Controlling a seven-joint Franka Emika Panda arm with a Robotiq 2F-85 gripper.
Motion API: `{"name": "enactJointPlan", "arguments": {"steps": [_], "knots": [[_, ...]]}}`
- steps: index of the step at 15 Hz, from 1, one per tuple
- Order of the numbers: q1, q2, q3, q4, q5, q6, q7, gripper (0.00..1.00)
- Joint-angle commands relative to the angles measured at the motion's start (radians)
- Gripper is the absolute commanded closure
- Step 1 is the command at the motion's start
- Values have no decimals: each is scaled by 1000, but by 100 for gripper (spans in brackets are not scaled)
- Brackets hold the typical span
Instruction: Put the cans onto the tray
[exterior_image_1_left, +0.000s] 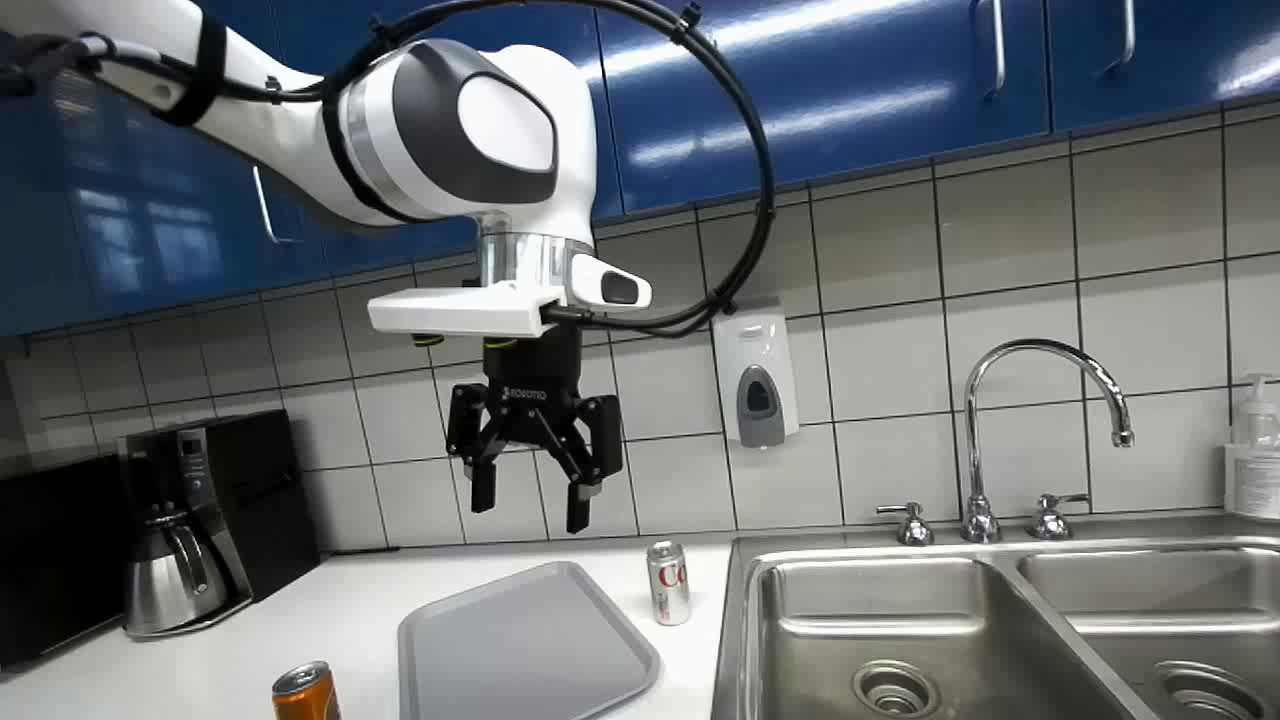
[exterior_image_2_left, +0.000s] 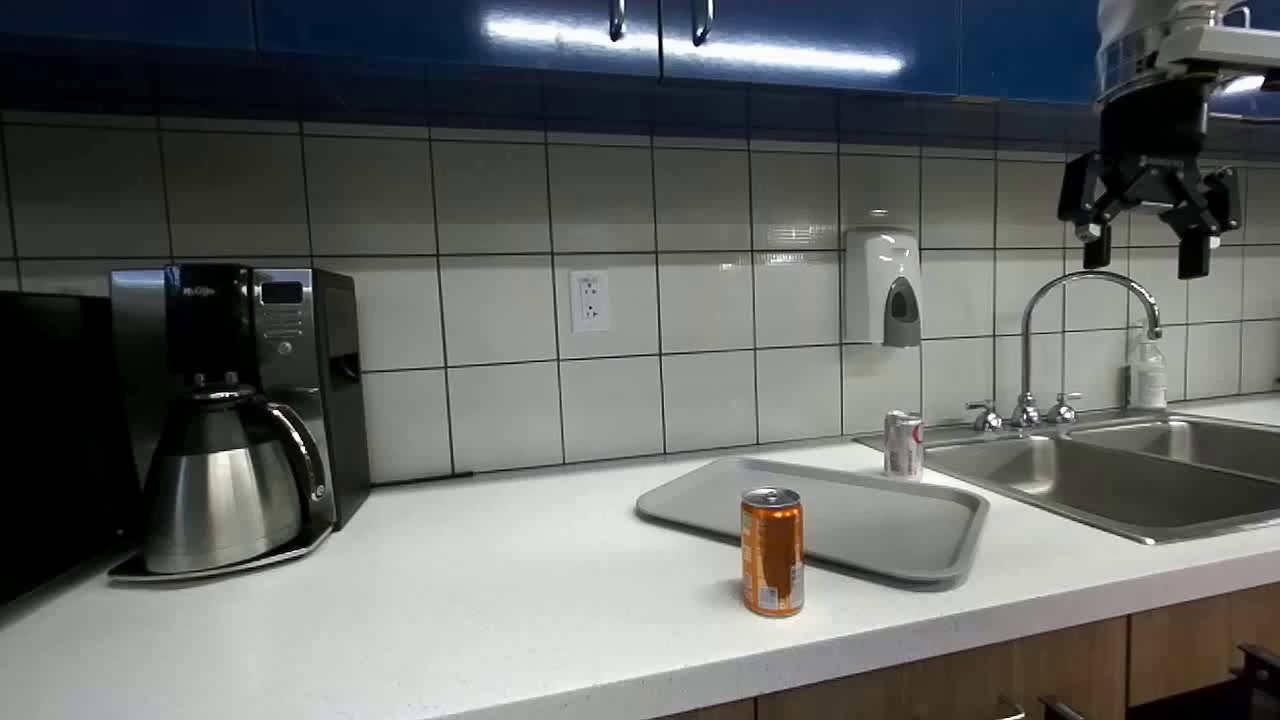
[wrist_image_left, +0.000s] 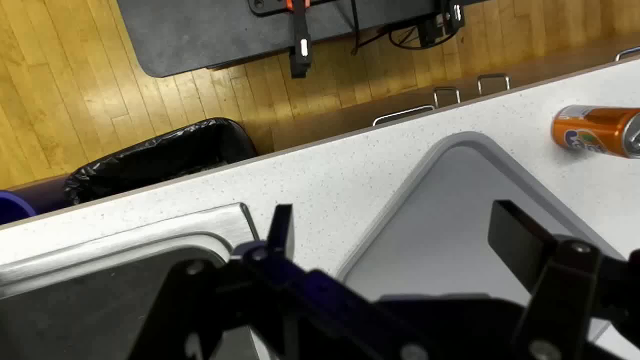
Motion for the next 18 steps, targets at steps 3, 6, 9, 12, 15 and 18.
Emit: {"name": "enactJointPlan", "arguments": {"steps": [3, 6, 9, 12, 15, 18], "knots": [[-24, 5, 20, 1, 11, 0, -11, 0], [-24, 5, 20, 1, 11, 0, -11, 0], [-23, -7, 46, -4, 3, -1, 18, 0], [-22, -17, 68, -14, -8, 16, 29, 0], [-24, -16, 81, -26, -20, 44, 30, 0], [-26, -7, 82, -39, -33, 80, 25, 0]]}}
